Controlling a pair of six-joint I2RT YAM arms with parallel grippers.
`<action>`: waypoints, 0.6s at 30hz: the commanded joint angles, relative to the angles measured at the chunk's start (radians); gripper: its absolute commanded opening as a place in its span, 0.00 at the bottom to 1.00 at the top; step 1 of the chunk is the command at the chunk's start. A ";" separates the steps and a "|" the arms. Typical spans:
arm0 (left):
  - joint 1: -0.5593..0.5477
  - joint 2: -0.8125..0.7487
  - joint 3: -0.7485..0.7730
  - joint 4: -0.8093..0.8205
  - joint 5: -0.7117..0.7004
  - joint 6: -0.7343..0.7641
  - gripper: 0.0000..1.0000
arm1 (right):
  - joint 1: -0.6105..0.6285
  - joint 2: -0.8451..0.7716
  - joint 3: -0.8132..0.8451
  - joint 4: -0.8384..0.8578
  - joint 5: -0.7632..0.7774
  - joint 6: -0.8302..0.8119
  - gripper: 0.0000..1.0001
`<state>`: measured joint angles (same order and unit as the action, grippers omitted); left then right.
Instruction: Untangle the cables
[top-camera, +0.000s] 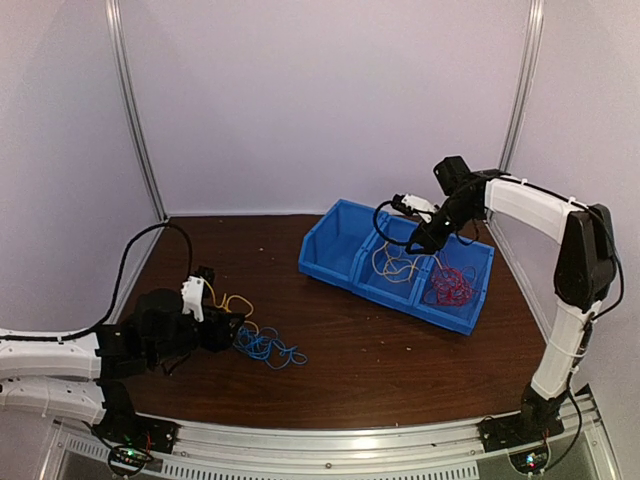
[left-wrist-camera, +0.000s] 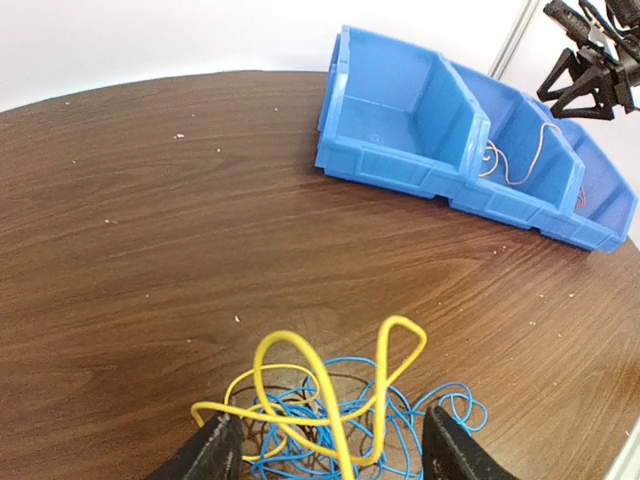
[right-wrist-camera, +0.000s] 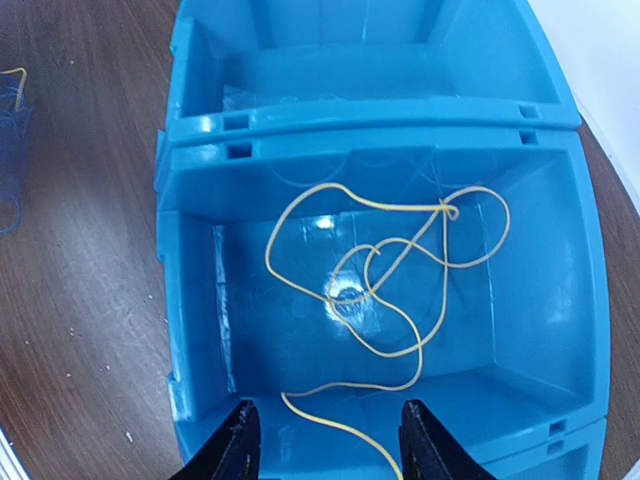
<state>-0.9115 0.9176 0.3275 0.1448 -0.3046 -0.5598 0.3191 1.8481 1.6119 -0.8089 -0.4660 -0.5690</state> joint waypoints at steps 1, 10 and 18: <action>-0.001 -0.040 0.023 -0.061 -0.037 0.024 0.63 | -0.002 0.038 0.113 -0.140 0.127 -0.072 0.48; -0.001 -0.067 -0.011 -0.046 -0.033 -0.010 0.62 | -0.002 0.162 0.287 -0.327 0.191 -0.157 0.45; -0.001 -0.064 -0.021 -0.042 -0.031 -0.014 0.62 | -0.003 0.224 0.322 -0.378 0.160 -0.172 0.36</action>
<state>-0.9115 0.8597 0.3157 0.0769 -0.3222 -0.5644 0.3183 2.0628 1.9087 -1.1324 -0.3130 -0.7277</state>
